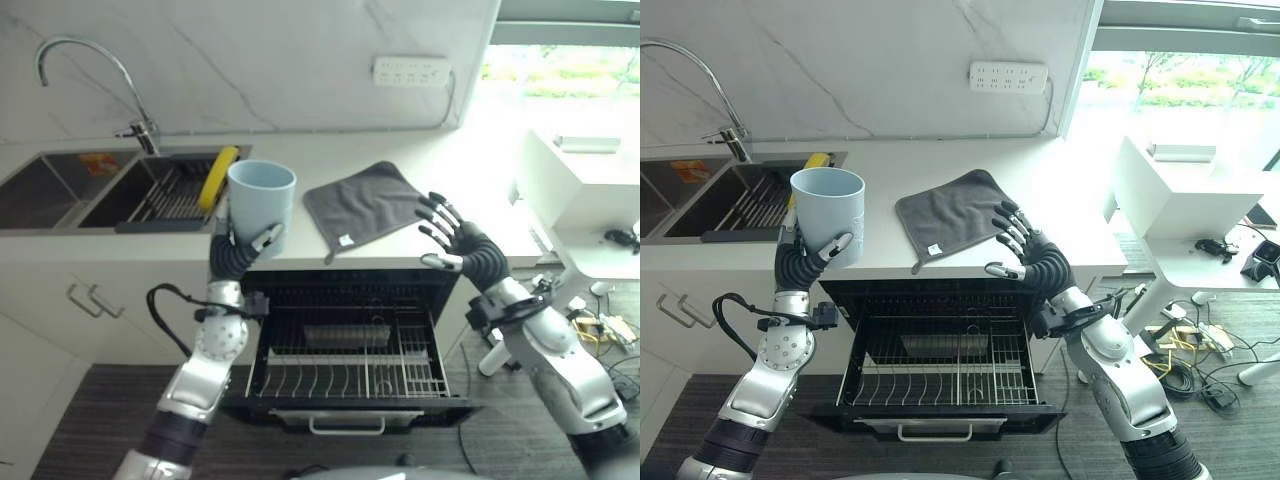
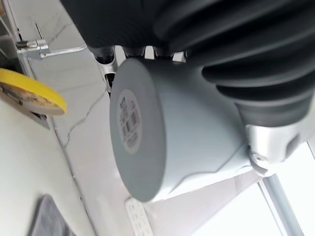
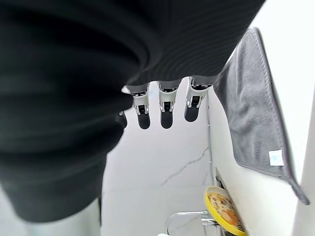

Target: Place the dishes in the dishwasher.

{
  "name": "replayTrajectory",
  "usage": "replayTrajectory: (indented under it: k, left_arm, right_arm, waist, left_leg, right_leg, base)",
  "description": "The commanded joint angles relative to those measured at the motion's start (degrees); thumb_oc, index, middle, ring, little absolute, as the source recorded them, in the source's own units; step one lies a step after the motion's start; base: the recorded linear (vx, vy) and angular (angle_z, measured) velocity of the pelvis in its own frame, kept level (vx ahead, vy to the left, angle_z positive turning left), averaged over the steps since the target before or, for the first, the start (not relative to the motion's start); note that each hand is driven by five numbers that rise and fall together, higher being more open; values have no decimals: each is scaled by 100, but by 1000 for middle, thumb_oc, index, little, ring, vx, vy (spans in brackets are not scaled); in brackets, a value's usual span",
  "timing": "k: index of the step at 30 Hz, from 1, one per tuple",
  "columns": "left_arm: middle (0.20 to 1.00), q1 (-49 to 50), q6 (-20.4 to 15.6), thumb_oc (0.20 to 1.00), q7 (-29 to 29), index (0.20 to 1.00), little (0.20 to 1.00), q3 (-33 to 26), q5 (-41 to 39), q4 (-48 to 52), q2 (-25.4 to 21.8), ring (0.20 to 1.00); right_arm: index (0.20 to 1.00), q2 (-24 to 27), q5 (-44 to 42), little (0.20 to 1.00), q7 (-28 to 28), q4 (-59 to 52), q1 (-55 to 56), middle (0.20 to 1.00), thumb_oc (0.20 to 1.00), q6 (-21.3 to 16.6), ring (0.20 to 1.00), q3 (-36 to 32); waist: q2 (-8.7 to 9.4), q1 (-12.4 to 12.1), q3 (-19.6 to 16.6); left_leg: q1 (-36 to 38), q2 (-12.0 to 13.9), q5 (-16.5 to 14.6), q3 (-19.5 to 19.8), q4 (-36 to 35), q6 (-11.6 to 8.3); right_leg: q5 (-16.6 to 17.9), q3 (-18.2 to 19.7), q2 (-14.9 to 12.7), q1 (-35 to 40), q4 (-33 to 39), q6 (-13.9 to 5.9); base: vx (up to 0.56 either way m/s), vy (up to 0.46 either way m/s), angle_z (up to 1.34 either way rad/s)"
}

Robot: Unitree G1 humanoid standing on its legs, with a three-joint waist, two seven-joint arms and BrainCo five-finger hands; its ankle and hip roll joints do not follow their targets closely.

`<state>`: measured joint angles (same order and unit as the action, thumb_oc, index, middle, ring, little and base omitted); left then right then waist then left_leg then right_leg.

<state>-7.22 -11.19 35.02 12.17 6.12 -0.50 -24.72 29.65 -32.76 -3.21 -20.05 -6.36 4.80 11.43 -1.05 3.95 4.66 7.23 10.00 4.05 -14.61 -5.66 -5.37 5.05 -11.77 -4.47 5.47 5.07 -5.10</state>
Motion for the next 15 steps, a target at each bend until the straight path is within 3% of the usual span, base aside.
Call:
replayTrajectory:
  k: [1, 2, 7, 15]
  left_arm:
    - [200, -601, -116, 200, 944, 200, 200, 67, 729, -37, -216, 200]
    - [200, -680, -75, 200, 1294, 200, 200, 147, 929, -108, -166, 200]
    - [200, -1024, -14, 200, 1943, 200, 200, 527, 1646, -252, -23, 200]
    - [200, -1314, -191, 200, 2194, 200, 200, 946, 2265, -340, -28, 200]
  right_arm:
    - [1000, -257, -178, 1000, 356, -109, -476, 1000, 1000, -88, 1000, 17]
    - [1000, -335, -205, 1000, 502, -94, -582, 1000, 1000, -85, 1000, 108]
    - [1000, -615, -338, 1000, 858, -7, -1034, 1000, 1000, 55, 1000, 508]
    - [1000, -717, -512, 1000, 1187, 157, -1544, 1000, 1000, 259, 1000, 735]
  waist:
    - [262, -4, -105]
    - [270, -7, -122]
    - [319, -44, -165]
    - [394, -103, -206]
  left_leg:
    - [115, -7, -303, -119, 66, -6]
    - [132, -13, -320, -115, 66, 3]
    - [194, -29, -385, -126, 66, 28]
    - [276, -62, -464, -144, 66, 77]
  right_leg:
    - [-342, -139, -235, 241, -7, -272]
    - [-340, -126, -242, 251, -7, -278]
    - [-344, -115, -258, 300, -7, -288]
    - [-328, -85, -290, 352, -7, -318]
  base:
    - [0, 0, 0]
    - [0, 0, 0]
    - [0, 0, 0]
    - [3, 1, -1]
